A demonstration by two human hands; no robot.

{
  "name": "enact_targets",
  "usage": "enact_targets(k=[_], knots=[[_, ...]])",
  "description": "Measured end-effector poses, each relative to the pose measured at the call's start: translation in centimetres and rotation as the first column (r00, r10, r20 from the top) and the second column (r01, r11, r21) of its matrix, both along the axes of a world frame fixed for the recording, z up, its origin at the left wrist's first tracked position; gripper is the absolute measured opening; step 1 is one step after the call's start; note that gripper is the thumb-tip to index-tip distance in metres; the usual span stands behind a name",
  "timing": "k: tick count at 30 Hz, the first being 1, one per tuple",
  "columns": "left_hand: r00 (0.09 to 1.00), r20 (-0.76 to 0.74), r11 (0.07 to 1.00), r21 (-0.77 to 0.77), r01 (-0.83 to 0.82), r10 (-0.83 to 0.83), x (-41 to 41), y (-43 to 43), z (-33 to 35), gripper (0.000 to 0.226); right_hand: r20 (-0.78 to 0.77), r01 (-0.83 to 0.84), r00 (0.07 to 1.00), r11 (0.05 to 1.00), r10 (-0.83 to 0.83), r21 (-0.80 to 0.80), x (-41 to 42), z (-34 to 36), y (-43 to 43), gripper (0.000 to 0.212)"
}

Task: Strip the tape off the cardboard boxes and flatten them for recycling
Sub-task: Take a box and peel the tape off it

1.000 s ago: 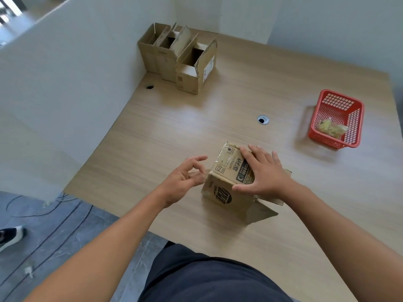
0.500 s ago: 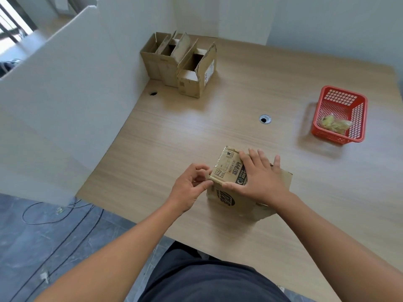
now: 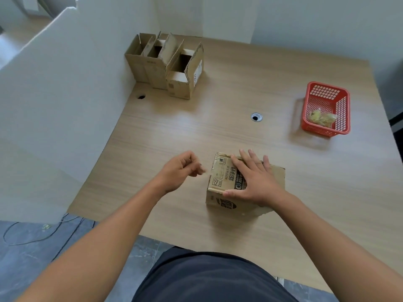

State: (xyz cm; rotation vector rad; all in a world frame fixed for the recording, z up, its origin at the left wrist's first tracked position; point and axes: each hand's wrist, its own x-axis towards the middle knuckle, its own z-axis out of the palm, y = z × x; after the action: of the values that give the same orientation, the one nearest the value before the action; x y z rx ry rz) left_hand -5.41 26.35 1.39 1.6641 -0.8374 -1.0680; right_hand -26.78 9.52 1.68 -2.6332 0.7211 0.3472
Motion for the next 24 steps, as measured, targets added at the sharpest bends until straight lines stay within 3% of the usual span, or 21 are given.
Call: enact_targets(k=[4, 6, 9, 11, 14, 16, 20, 22, 24], knots=[[0.999, 0.037, 0.999, 0.052, -0.012, 0.010, -1.0, -2.8, 0.0, 0.018, -0.021, 0.004, 1.000, 1.000, -0.004, 0.003, 0.1, 0.3, 0.1, 0.130], [0.990, -0.112, 0.995, 0.065, -0.076, 0.083, -2.6, -3.5, -0.5, 0.015, -0.031, 0.024, 0.999, 1.000, -0.023, 0.011, -0.1, 0.3, 0.4, 0.130], [0.877, -0.453, 0.987, 0.051, -0.152, 0.158, -3.4, -3.2, -1.3, 0.050, -0.039, 0.069, 0.997, 0.997, -0.068, 0.021, -0.2, 0.4, 0.9, 0.124], [0.862, -0.484, 0.988, 0.045, -0.148, 0.151, -3.2, -2.4, -1.7, 0.059, -0.064, 0.103, 0.993, 0.995, -0.102, 0.006, 0.1, 0.7, 1.1, 0.121], [0.910, -0.270, 0.948, 0.049, -0.313, 0.315, -2.7, -1.7, -2.0, 0.039, -0.105, 0.141, 0.984, 0.989, -0.145, -0.046, 0.9, 1.0, 2.0, 0.119], [0.925, -0.049, 0.925, -0.025, -0.379, 0.378, -2.6, -1.6, -2.0, 0.024, -0.093, 0.178, 0.978, 0.981, -0.185, -0.075, 1.3, 0.8, 2.9, 0.113], [0.899, 0.387, 0.977, -0.127, -0.171, 0.207, -3.1, -1.3, -2.5, 0.008, -0.046, 0.279, 0.957, 0.953, -0.287, -0.121, 1.5, 0.2, 4.4, 0.107], [0.892, 0.431, 0.989, -0.119, -0.090, 0.133, -3.4, -0.8, -2.8, 0.016, -0.016, 0.316, 0.947, 0.937, -0.322, -0.147, 1.3, -0.1, 5.0, 0.104], [0.937, 0.348, 0.999, -0.042, -0.022, 0.035, -3.5, -0.4, -2.8, 0.025, 0.009, 0.349, 0.935, 0.919, -0.354, -0.181, 1.3, -0.4, 5.6, 0.102]])
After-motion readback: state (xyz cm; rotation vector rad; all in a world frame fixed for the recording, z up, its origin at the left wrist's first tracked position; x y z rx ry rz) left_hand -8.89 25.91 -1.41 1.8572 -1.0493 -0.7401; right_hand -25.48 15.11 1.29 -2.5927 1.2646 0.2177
